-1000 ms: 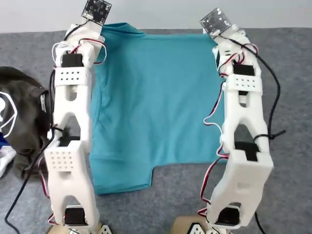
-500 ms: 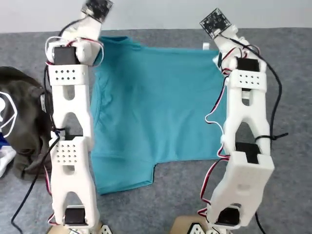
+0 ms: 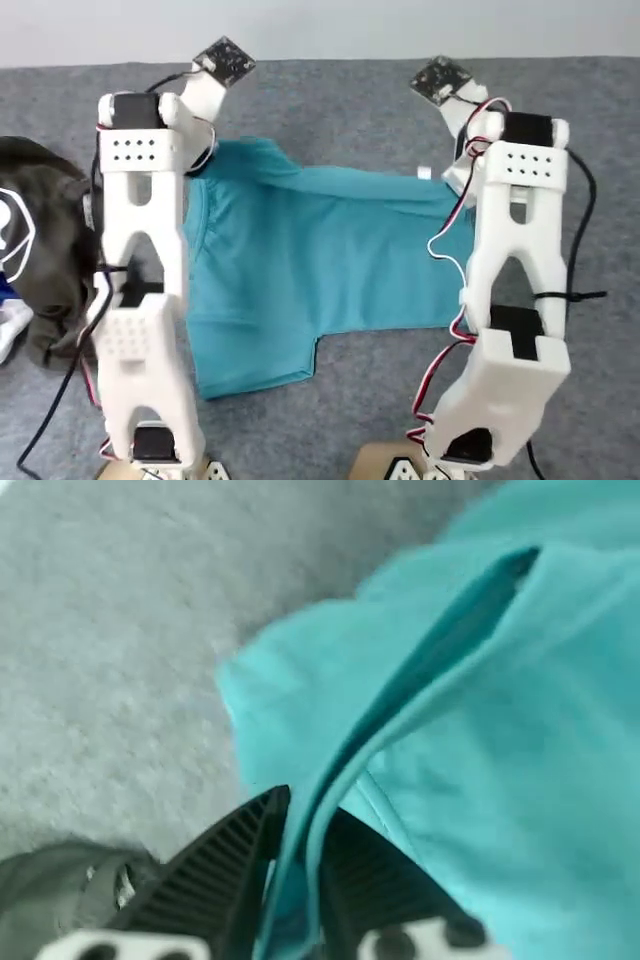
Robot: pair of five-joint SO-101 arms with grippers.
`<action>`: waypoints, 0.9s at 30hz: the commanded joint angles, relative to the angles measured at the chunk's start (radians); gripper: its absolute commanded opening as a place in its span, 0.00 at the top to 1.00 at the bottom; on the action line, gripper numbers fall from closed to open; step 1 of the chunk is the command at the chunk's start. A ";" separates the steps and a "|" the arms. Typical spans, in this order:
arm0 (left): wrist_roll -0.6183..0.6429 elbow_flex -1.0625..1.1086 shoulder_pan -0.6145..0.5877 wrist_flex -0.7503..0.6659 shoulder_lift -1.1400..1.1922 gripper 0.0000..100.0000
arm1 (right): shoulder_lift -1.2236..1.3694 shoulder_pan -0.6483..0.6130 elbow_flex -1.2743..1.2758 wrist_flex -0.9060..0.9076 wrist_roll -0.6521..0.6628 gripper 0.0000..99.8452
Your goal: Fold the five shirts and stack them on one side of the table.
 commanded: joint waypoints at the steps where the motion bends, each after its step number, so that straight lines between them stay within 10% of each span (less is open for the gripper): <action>1: -0.084 0.329 0.032 0.028 -0.281 1.00 | -0.087 0.035 -0.058 0.096 0.014 0.99; 13: -0.238 1.099 0.100 0.025 -0.832 1.00 | -0.094 0.084 -0.011 0.317 0.149 0.99; 27: -0.338 1.452 0.104 0.025 -1.023 1.00 | -0.087 0.081 0.114 0.306 0.195 0.99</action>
